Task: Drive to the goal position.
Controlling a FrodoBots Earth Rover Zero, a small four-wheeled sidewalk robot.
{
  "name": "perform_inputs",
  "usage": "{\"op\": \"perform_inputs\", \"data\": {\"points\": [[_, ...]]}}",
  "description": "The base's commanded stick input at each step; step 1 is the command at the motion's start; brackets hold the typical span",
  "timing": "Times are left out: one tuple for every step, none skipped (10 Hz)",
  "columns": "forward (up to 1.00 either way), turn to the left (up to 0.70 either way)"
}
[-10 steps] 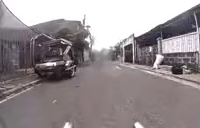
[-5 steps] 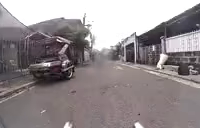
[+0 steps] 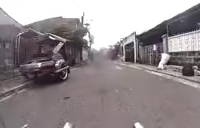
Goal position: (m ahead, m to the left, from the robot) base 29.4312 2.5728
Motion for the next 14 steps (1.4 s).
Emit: {"op": "perform_inputs", "data": {"points": [[0.7,0.0],[0.7,0.0],[0.7,0.0],[0.7,0.0],[0.7,0.0],[0.7,0.0],[0.7,0.0],[0.7,0.0],[0.7,0.0],[0.7,0.0],[0.7,0.0],[0.7,0.0],[0.7,0.0],[0.7,0.0]]}}
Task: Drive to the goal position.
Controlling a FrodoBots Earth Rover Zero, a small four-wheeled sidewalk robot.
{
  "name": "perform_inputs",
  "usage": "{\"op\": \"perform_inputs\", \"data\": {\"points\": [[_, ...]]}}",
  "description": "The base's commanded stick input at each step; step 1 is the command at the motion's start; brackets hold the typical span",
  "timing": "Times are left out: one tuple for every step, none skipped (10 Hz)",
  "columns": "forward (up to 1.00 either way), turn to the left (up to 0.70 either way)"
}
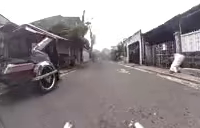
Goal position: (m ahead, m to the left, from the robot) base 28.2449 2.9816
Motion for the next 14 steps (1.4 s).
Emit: {"op": "perform_inputs", "data": {"points": [[0.7,0.0],[0.7,0.0],[0.7,0.0],[0.7,0.0],[0.7,0.0],[0.7,0.0],[0.7,0.0],[0.7,0.0],[0.7,0.0],[0.7,0.0],[0.7,0.0],[0.7,0.0],[0.7,0.0],[0.7,0.0]]}}
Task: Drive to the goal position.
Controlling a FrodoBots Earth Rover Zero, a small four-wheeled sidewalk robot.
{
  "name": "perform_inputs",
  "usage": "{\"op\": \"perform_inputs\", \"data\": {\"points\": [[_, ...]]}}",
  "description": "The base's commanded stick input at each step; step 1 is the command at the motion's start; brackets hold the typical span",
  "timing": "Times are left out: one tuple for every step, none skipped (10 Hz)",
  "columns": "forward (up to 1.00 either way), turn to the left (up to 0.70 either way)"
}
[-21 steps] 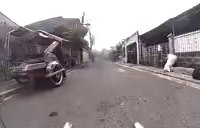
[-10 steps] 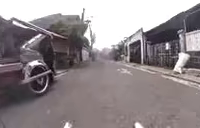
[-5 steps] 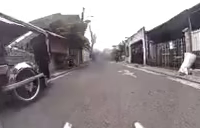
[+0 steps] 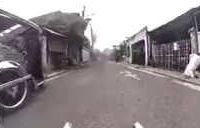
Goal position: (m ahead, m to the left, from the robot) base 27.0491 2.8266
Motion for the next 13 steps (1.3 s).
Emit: {"op": "perform_inputs", "data": {"points": [[0.7,0.0],[0.7,0.0],[0.7,0.0],[0.7,0.0],[0.7,0.0],[0.7,0.0],[0.7,0.0],[0.7,0.0],[0.7,0.0],[0.7,0.0],[0.7,0.0],[0.7,0.0],[0.7,0.0]]}}
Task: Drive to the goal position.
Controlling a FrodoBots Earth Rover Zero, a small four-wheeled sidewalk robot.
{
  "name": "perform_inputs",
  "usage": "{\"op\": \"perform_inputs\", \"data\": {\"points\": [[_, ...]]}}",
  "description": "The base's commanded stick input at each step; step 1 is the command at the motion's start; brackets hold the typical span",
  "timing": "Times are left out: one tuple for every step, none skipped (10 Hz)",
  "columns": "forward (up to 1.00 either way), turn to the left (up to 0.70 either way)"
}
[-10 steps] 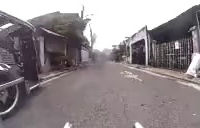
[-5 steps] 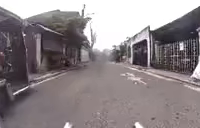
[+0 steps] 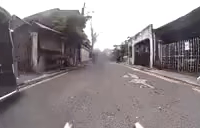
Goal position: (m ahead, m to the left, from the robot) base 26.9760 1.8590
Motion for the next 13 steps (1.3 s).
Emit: {"op": "perform_inputs", "data": {"points": [[0.7,0.0],[0.7,0.0],[0.7,0.0],[0.7,0.0],[0.7,0.0],[0.7,0.0],[0.7,0.0],[0.7,0.0],[0.7,0.0],[0.7,0.0],[0.7,0.0],[0.7,0.0],[0.7,0.0]]}}
